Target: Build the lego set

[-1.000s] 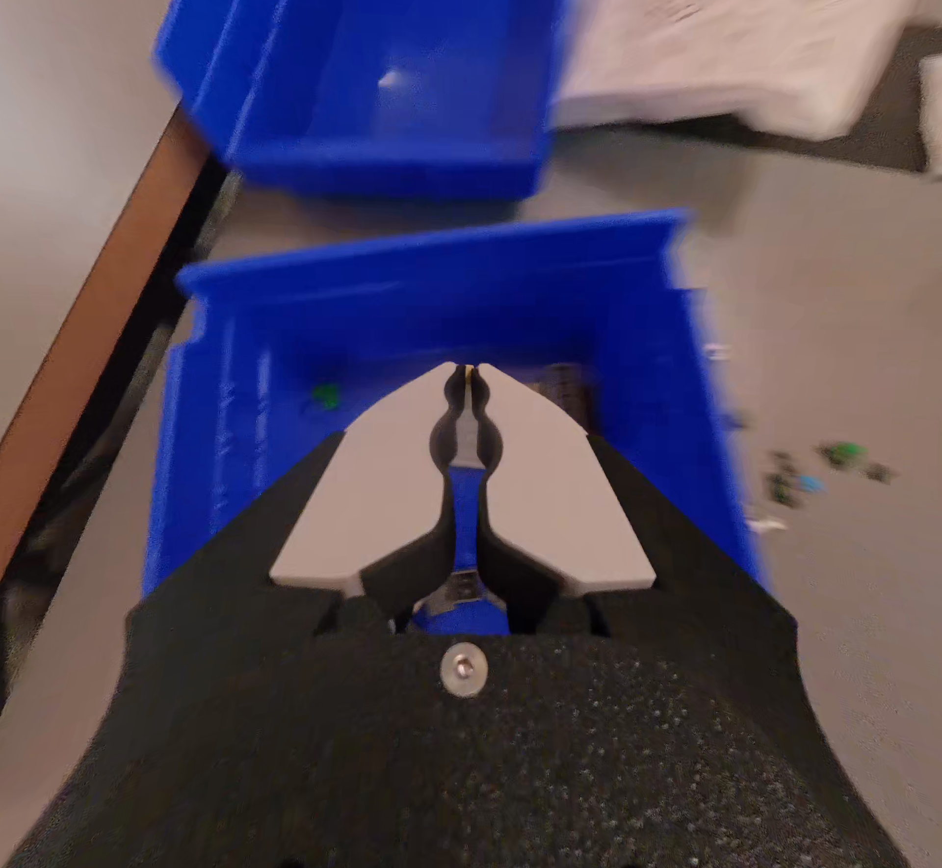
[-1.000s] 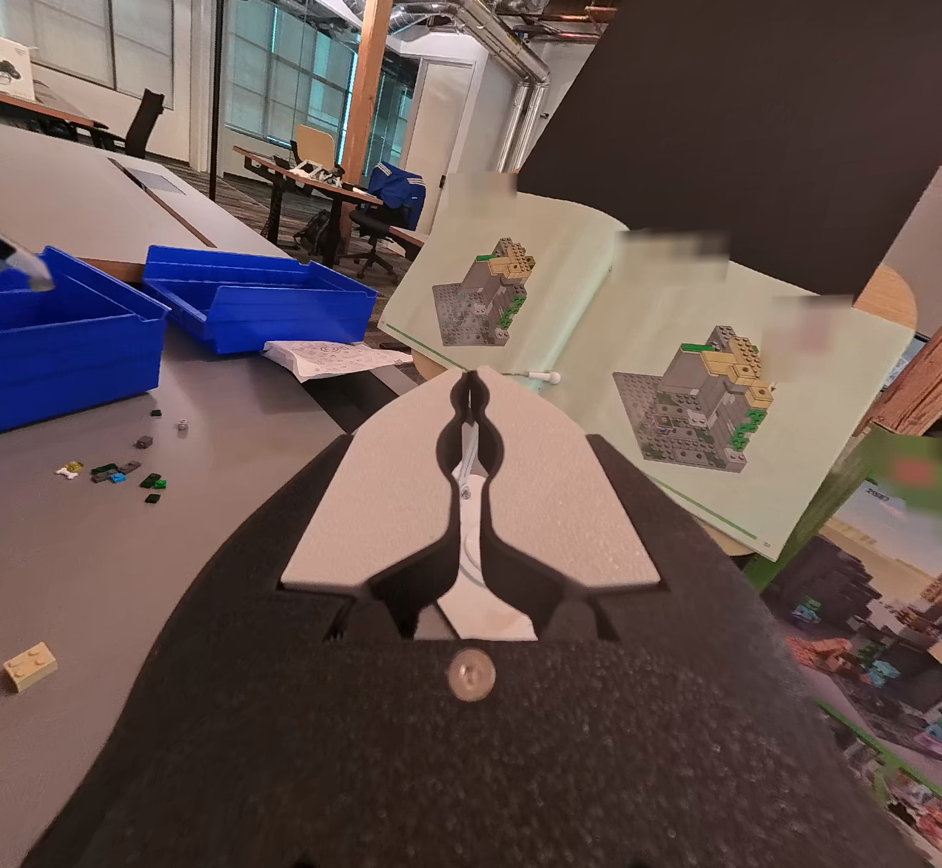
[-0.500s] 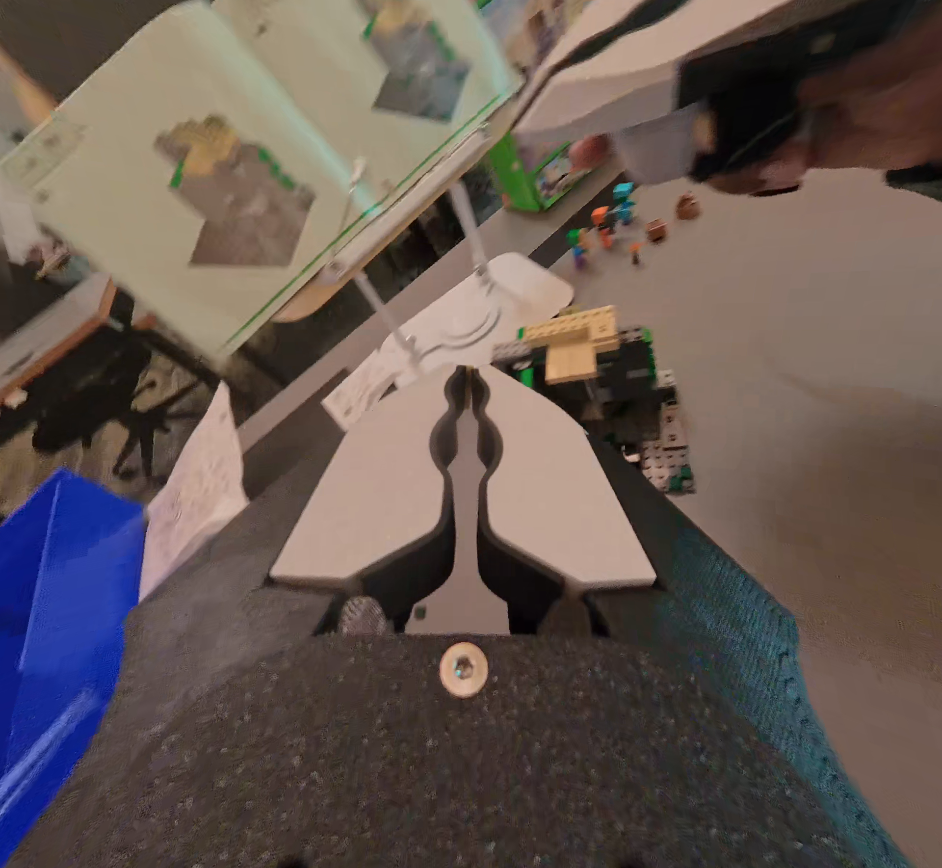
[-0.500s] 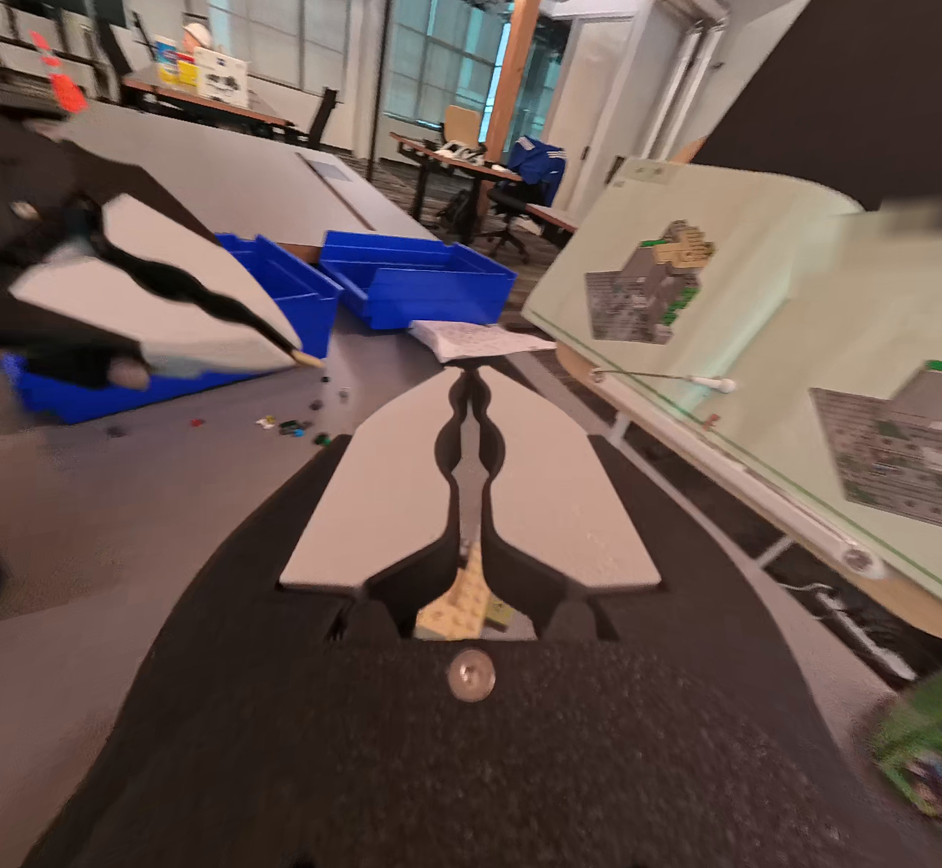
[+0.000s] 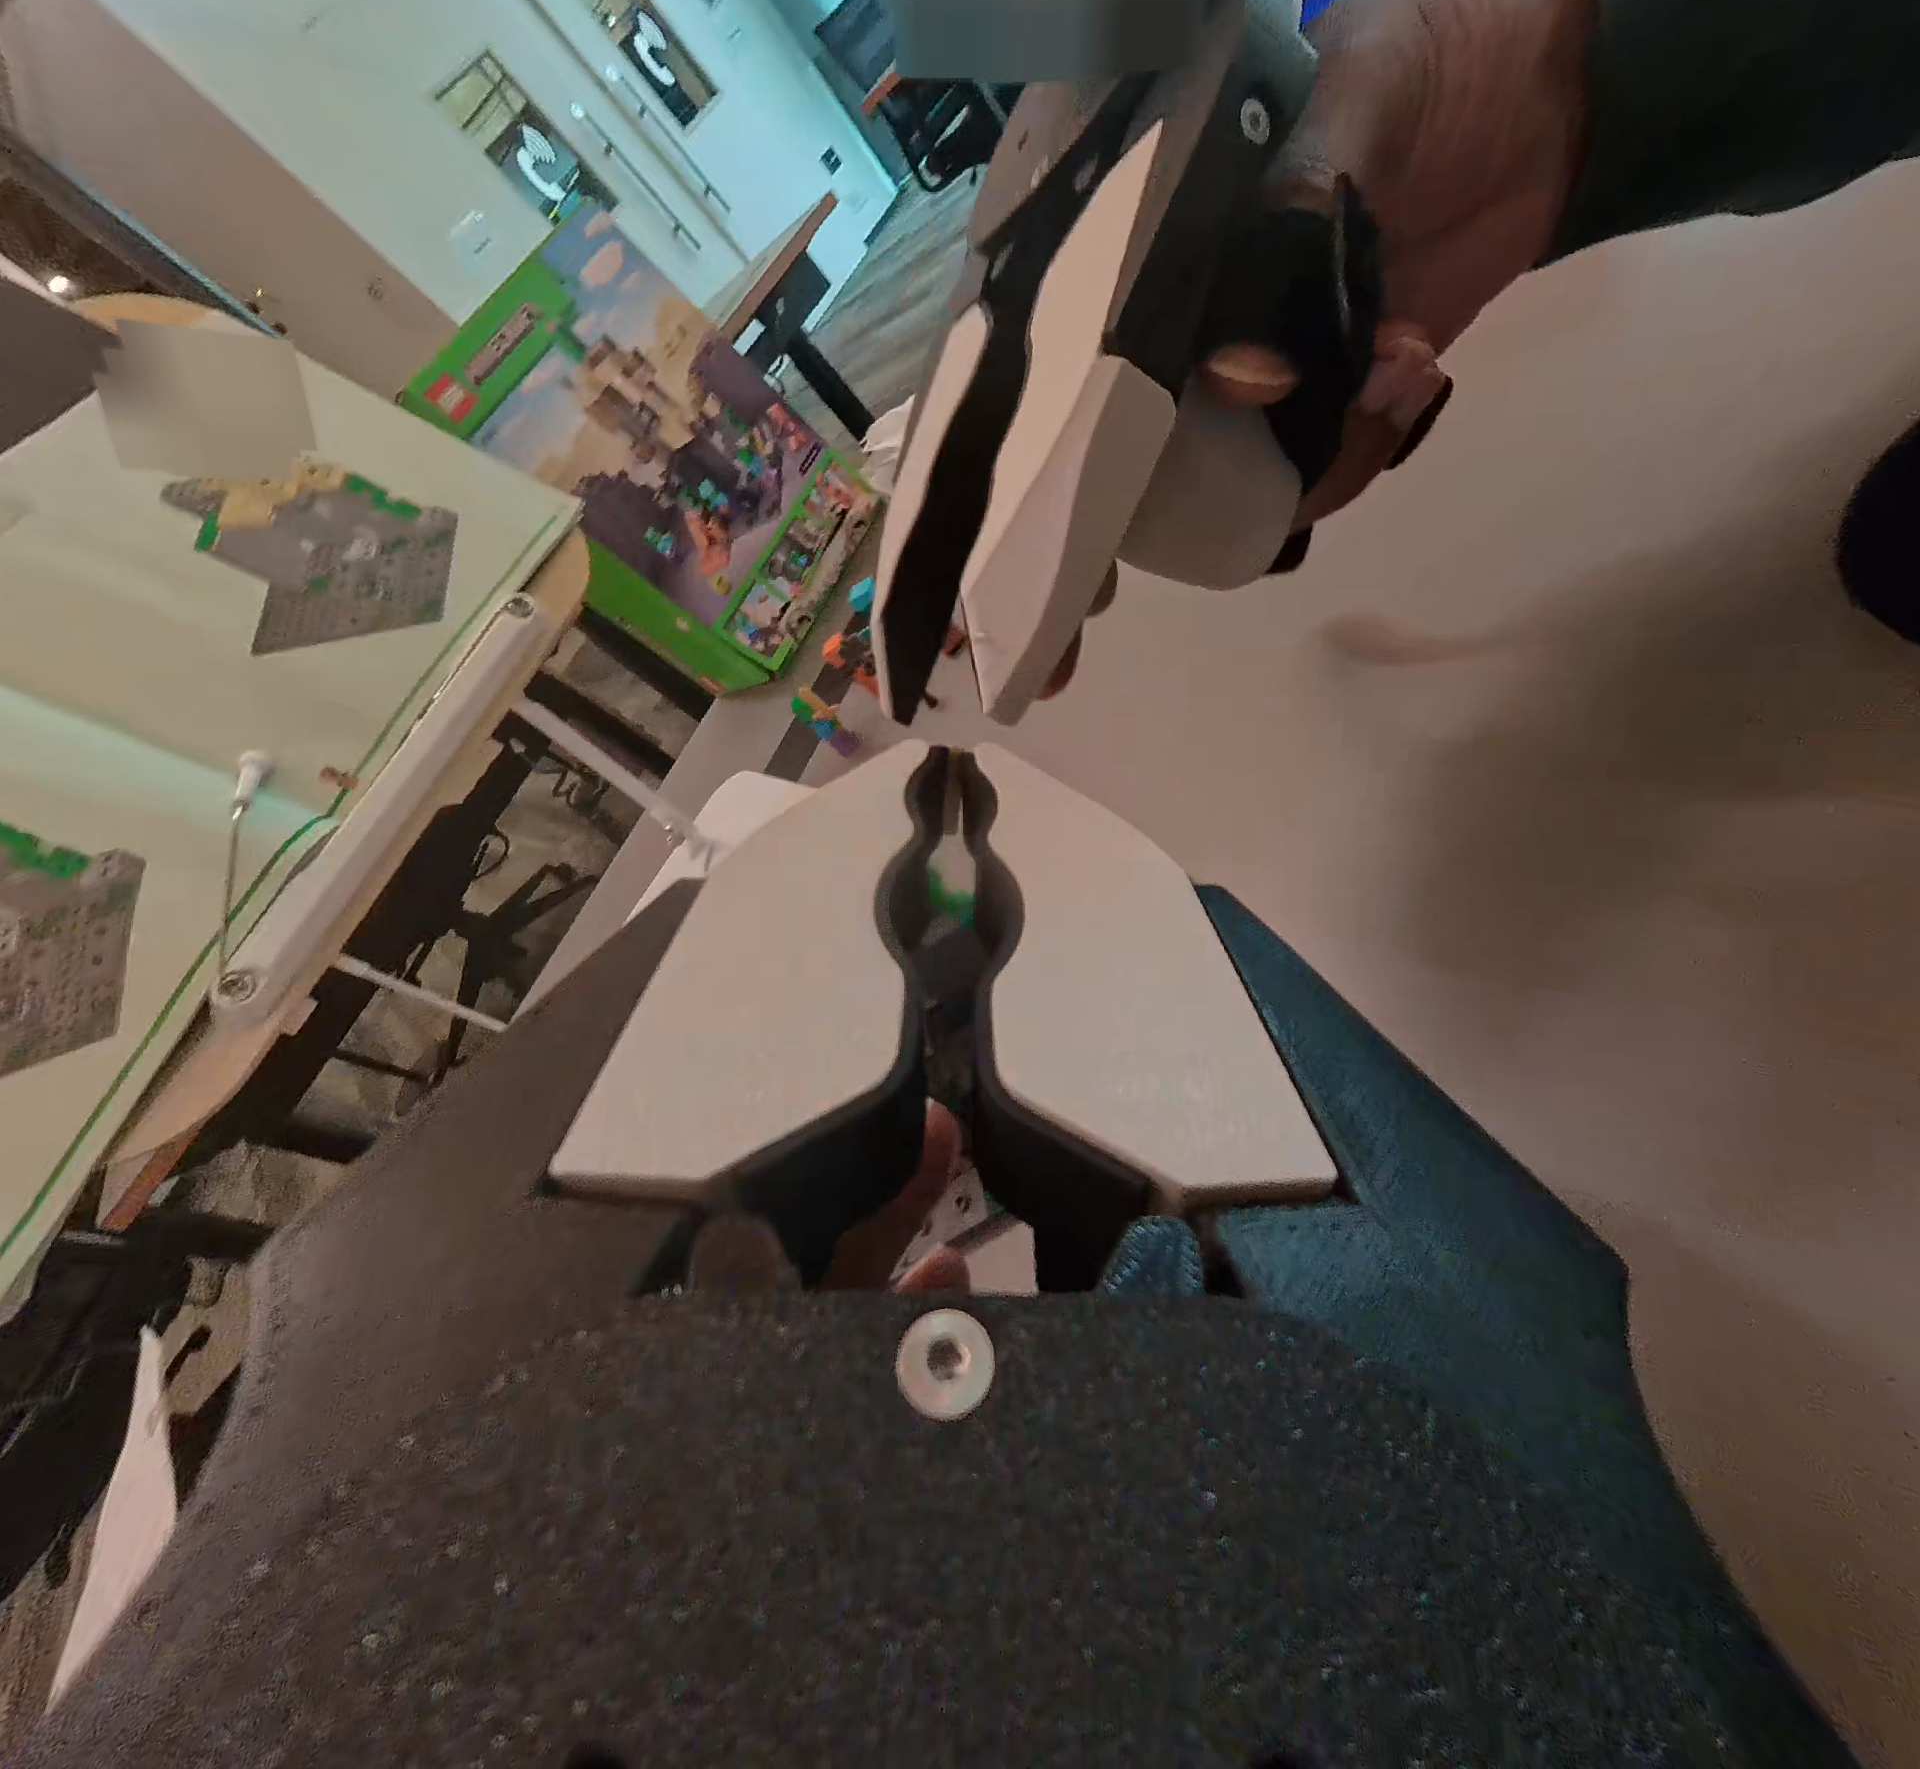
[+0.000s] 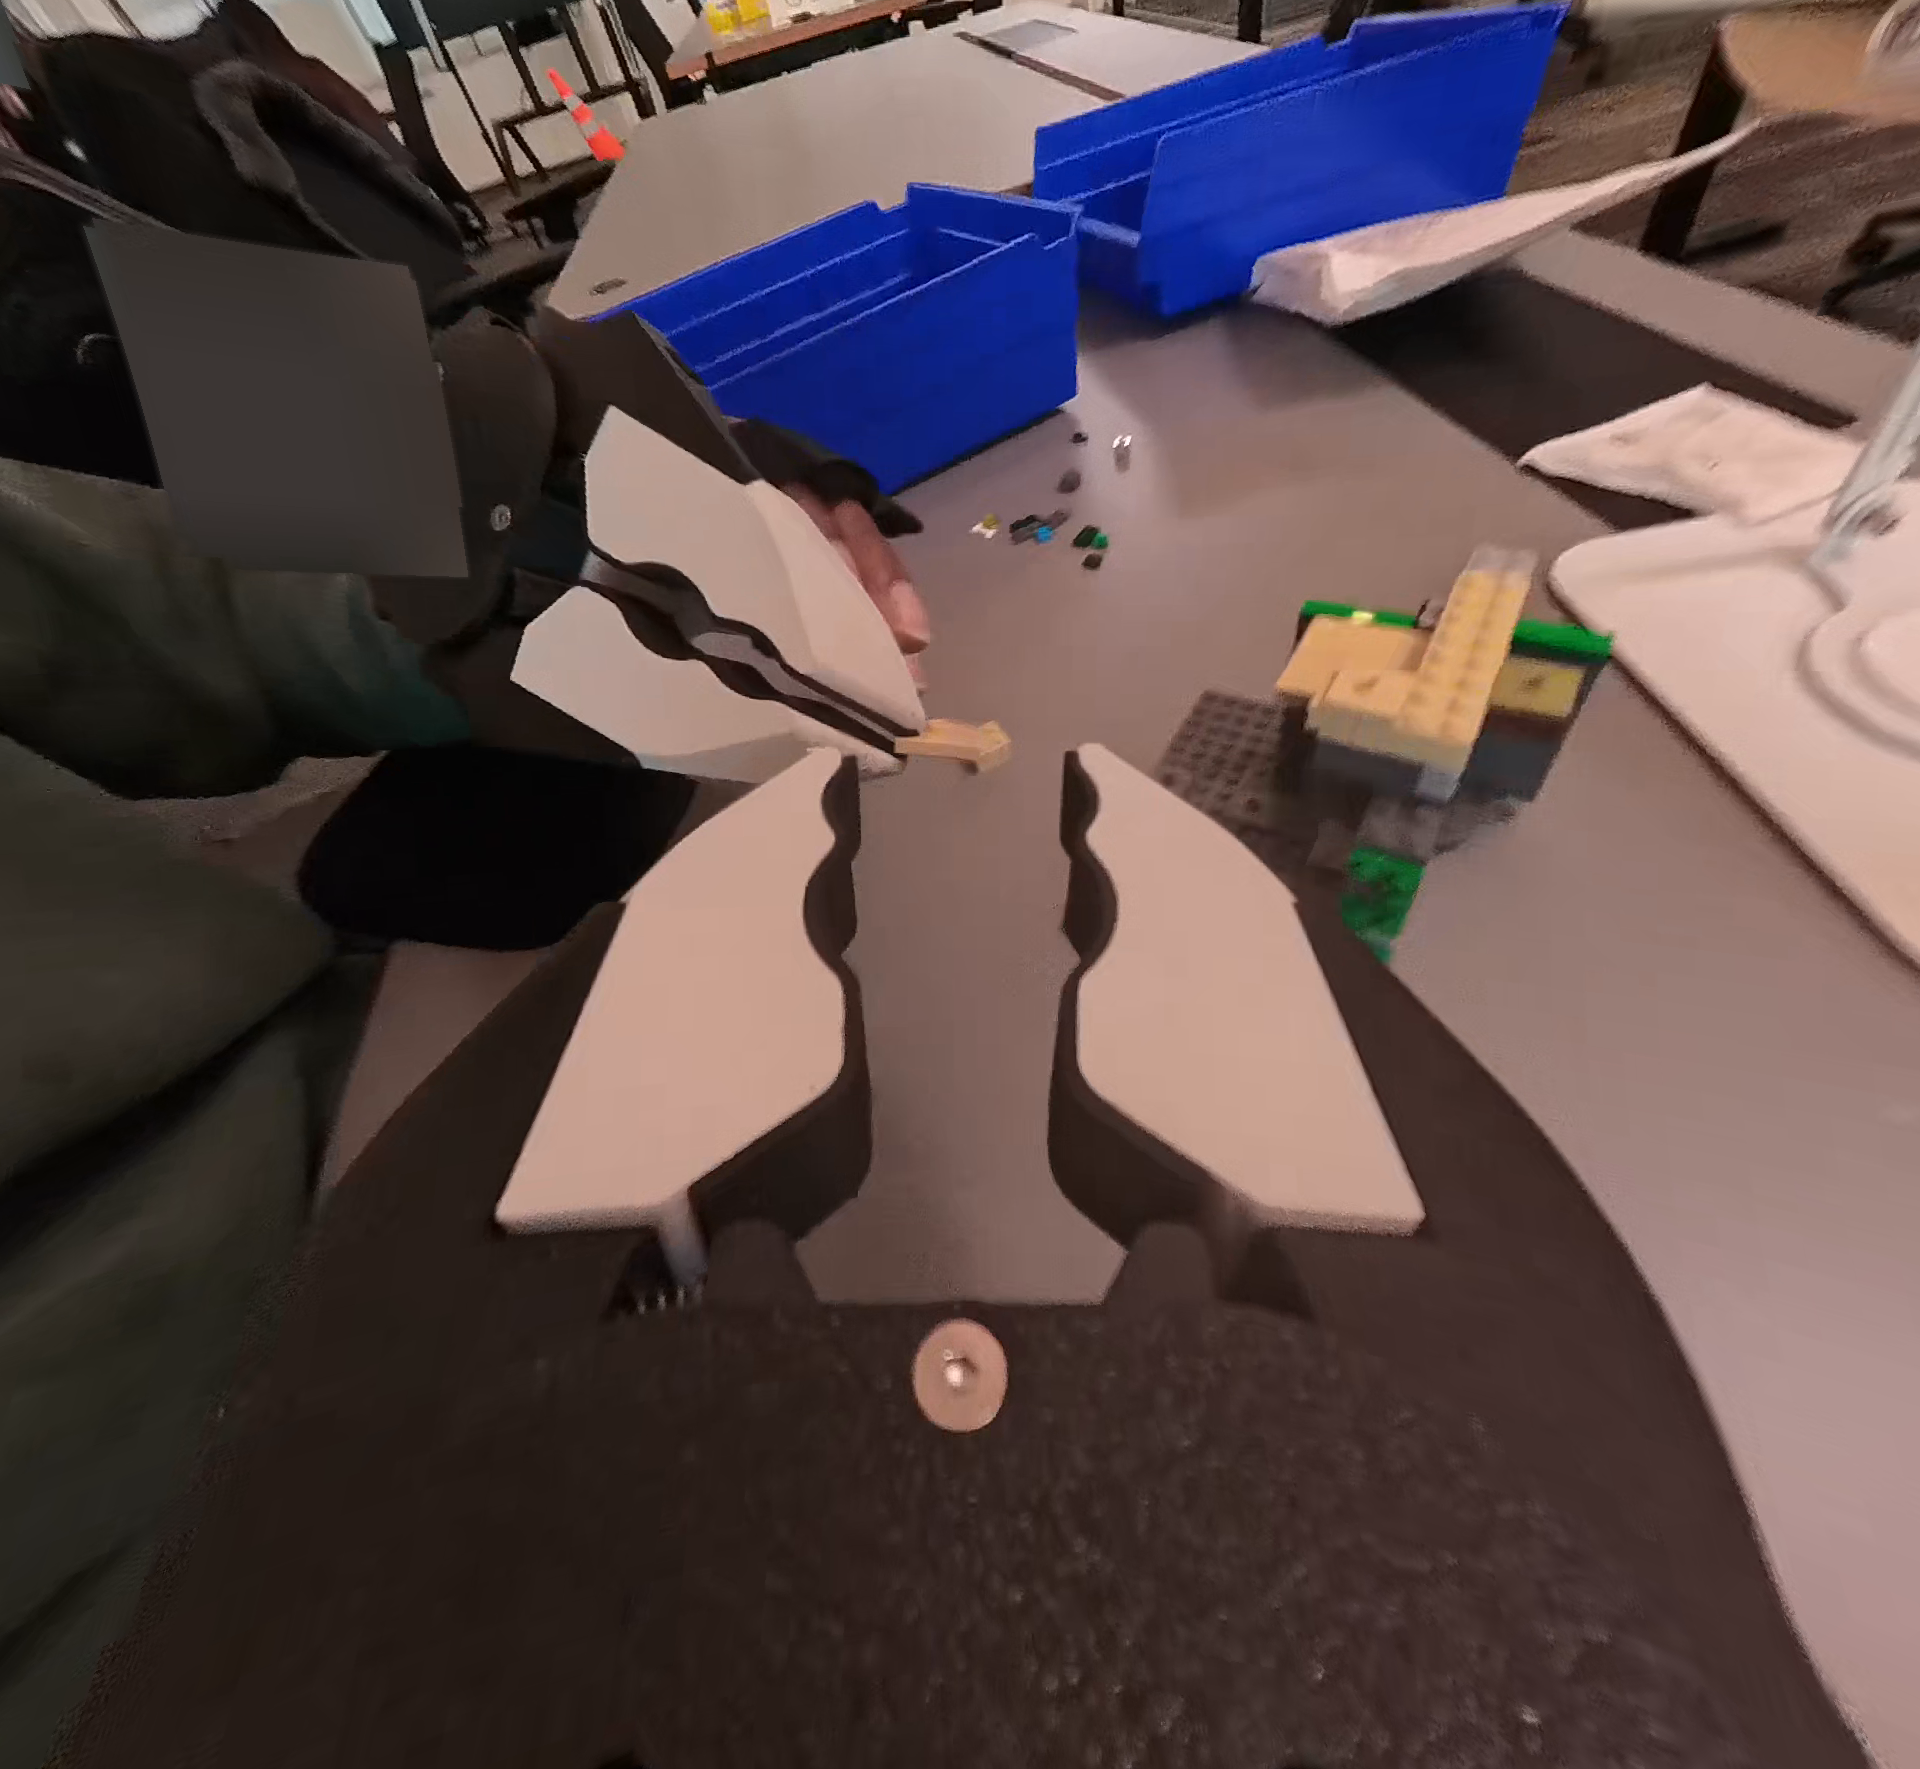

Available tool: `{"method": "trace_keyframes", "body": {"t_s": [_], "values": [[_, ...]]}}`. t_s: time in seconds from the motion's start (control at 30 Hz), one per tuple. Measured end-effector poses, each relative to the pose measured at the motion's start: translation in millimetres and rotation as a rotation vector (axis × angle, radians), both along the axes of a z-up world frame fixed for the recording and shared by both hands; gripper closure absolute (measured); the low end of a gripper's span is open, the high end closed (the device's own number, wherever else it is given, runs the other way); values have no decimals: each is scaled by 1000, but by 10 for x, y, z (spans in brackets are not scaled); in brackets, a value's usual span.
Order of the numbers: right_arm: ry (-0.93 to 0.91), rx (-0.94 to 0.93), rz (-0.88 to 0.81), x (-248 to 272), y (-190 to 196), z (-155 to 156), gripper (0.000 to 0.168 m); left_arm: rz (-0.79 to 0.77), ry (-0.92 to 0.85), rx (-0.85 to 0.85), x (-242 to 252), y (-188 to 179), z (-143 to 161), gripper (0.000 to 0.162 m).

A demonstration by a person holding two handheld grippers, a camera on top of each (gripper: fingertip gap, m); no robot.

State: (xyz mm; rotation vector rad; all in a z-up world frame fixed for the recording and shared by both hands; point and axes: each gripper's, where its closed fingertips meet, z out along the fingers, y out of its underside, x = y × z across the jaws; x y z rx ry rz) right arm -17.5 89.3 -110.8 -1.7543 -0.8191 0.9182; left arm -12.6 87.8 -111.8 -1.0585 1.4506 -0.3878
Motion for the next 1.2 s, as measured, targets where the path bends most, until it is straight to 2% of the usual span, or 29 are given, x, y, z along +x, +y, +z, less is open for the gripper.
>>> {"method": "trace_keyframes", "body": {"t_s": [0.33, 0.73, 0.87, 0.93, 1.2], "values": [[200, -228, 82, -137, -250, -160, 134, -79, 23, 58, -7, -225, -160, 159], [363, -392, 229, -239, -441, -149, 152, -171, -13, 105, -74, -434, -173, 160], [387, -373, 240, -249, -462, -132, 156, -181, -51, 85, -91, -451, -150, 158], [400, -345, 229, -222, -443, -110, 168, -177, -73, 40, -110, -428, -135, 154], [252, -259, 138, -144, -349, -270, 168, -127, -98, -117, -233, -225, -145, 157]]}}
